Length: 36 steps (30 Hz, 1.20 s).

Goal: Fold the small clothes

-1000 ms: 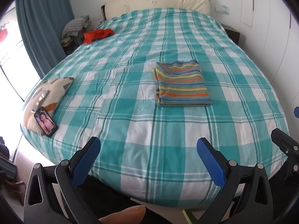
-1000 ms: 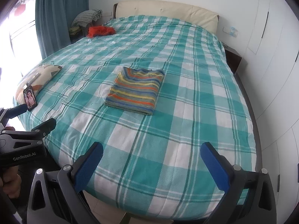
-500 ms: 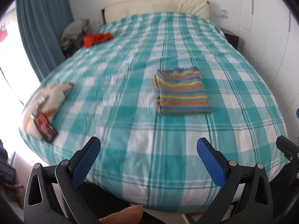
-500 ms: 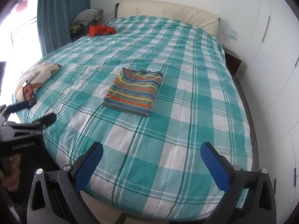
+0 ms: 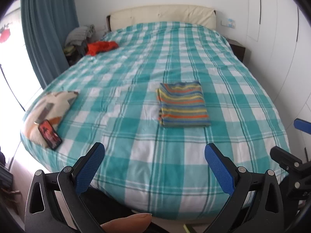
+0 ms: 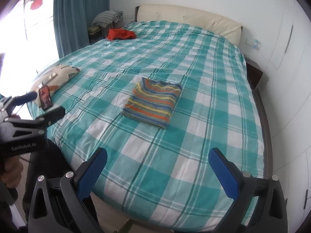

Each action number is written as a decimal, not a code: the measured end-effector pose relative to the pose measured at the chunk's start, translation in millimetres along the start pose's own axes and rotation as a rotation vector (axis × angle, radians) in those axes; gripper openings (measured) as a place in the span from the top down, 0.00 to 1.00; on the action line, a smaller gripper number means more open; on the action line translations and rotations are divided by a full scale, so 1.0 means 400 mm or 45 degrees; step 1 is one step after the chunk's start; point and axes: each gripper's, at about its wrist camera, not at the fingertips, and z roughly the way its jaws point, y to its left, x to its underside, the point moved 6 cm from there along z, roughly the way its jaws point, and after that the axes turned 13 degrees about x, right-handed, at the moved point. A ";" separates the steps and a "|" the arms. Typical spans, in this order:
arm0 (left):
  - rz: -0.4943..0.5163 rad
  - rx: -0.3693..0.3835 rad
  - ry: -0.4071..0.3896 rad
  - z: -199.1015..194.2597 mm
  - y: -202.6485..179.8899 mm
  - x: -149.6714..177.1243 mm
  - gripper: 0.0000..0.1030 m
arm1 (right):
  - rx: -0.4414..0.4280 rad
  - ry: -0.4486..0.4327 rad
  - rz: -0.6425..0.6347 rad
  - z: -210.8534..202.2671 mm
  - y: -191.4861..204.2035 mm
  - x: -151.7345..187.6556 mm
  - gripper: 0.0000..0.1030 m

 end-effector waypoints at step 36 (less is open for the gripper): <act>0.008 -0.126 0.009 0.002 0.032 0.015 0.00 | 0.038 -0.009 0.076 -0.016 0.018 -0.002 0.00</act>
